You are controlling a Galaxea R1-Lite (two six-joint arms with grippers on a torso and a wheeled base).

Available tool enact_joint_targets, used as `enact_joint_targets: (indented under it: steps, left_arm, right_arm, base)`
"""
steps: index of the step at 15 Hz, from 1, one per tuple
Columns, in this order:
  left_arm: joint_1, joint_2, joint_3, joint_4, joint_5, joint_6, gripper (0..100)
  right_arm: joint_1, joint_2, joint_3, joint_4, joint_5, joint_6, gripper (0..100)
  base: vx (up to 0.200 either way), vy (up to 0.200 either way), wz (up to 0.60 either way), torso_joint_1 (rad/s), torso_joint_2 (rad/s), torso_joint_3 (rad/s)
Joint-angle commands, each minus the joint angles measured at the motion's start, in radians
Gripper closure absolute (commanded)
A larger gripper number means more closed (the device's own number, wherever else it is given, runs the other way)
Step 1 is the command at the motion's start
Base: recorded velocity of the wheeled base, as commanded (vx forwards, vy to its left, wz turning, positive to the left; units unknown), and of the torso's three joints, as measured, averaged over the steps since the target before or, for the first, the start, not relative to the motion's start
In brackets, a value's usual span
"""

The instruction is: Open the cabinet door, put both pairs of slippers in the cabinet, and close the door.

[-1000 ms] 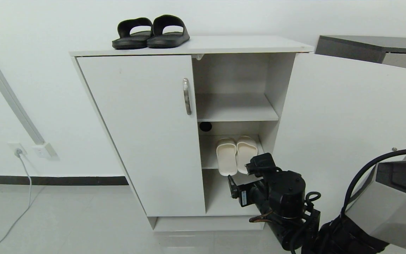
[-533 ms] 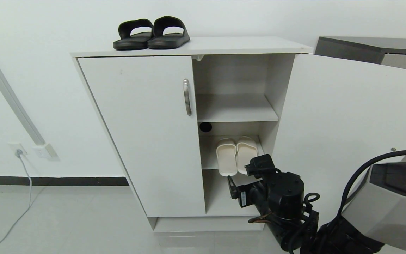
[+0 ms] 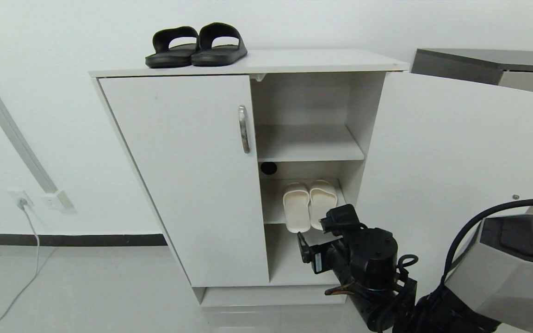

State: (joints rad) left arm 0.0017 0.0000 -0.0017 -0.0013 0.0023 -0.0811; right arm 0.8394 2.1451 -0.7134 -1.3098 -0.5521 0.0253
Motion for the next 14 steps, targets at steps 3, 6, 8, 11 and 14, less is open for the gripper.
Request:
enact_joint_targets:
  steps: [3, 6, 8, 11, 14]
  left_arm:
    - [0.0, 0.002, 0.0, 0.0, 0.001, 0.0, 100]
    - [0.0, 0.002, 0.0, 0.0, 0.001, 0.0, 100]
    - [0.0, 0.002, 0.0, 0.0, 0.001, 0.0, 100]
    - [0.0, 0.002, 0.0, 0.0, 0.001, 0.0, 100]
    - [0.0, 0.002, 0.0, 0.0, 0.001, 0.0, 100]
  right_arm:
    - [-0.002, 0.002, 0.0, 0.003, 0.001, 0.001, 0]
    - [-0.002, 0.002, 0.0, 0.001, 0.001, 0.001, 0]
    - [-0.002, 0.002, 0.0, -0.005, 0.001, 0.001, 0]
    - [-0.003, 0.002, 0.0, -0.017, 0.008, 0.002, 0]
    - [-0.005, 0.002, 0.002, -0.023, 0.008, 0.002, 0]
  base:
    - [0.0, 0.2, 0.0, 0.005, 0.0, 0.004]
    - [0.0, 0.2, 0.0, -0.001, 0.0, 0.002]
    - [0.0, 0.2, 0.0, 0.002, 0.0, 0.002]
    - [0.0, 0.2, 0.0, 0.004, 0.0, 0.004]
    - [0.0, 0.2, 0.0, -0.001, 0.0, -0.002]
